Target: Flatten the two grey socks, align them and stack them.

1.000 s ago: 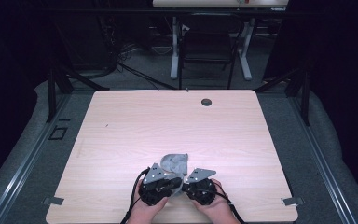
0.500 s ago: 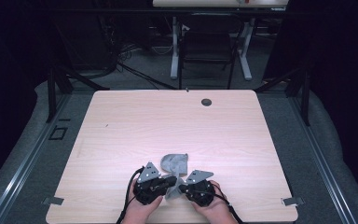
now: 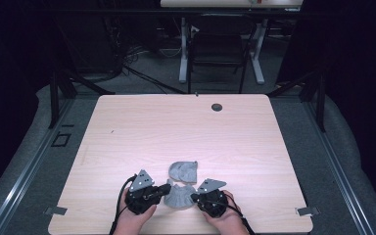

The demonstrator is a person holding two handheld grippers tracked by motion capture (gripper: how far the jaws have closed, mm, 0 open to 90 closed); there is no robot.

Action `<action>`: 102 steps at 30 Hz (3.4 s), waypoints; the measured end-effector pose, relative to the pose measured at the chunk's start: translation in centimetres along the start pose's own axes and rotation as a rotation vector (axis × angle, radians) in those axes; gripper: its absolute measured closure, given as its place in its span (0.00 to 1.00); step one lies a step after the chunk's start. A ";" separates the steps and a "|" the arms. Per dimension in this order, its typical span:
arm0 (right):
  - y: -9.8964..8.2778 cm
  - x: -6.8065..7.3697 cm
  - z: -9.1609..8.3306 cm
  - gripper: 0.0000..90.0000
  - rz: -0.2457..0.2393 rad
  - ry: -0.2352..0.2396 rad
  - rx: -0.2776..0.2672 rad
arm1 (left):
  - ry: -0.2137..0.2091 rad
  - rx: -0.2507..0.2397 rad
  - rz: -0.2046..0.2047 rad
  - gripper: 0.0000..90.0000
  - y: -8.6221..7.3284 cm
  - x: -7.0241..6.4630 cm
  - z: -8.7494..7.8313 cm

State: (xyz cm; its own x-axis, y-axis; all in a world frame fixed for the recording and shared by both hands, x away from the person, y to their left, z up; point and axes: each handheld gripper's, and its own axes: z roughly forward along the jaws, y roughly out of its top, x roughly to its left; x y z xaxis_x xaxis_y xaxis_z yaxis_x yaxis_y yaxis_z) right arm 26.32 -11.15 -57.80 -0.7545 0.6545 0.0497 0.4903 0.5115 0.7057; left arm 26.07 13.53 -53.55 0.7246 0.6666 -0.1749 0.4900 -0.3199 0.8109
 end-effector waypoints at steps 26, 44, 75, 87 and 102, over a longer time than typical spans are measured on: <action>-0.1 0.5 -0.2 0.99 0.021 -0.019 0.012 | 0.059 0.023 -0.044 0.86 -1.2 1.9 -1.2; -0.2 0.5 -0.5 0.97 0.041 -0.018 0.019 | 0.068 0.119 -0.035 0.64 -3.3 2.4 1.7; 0.1 0.5 0.7 0.70 -0.097 0.022 -0.040 | 0.056 0.136 -0.019 0.64 -3.8 1.9 2.0; -1.0 0.0 -0.7 0.70 -0.047 0.015 -0.021 | 0.033 0.150 0.012 0.64 -4.0 0.4 1.9; -1.2 0.0 -1.6 0.67 -0.035 0.015 0.008 | 0.000 0.156 0.017 0.60 -3.9 -0.1 2.0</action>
State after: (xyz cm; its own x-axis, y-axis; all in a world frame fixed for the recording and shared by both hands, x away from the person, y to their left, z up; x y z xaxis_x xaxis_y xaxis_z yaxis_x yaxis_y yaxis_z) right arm 25.08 -12.64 -57.53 -0.7777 0.6276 0.0362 0.4669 0.5380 0.7018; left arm 25.07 13.38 -57.79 0.7336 0.6601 -0.1614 0.5465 -0.4319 0.7175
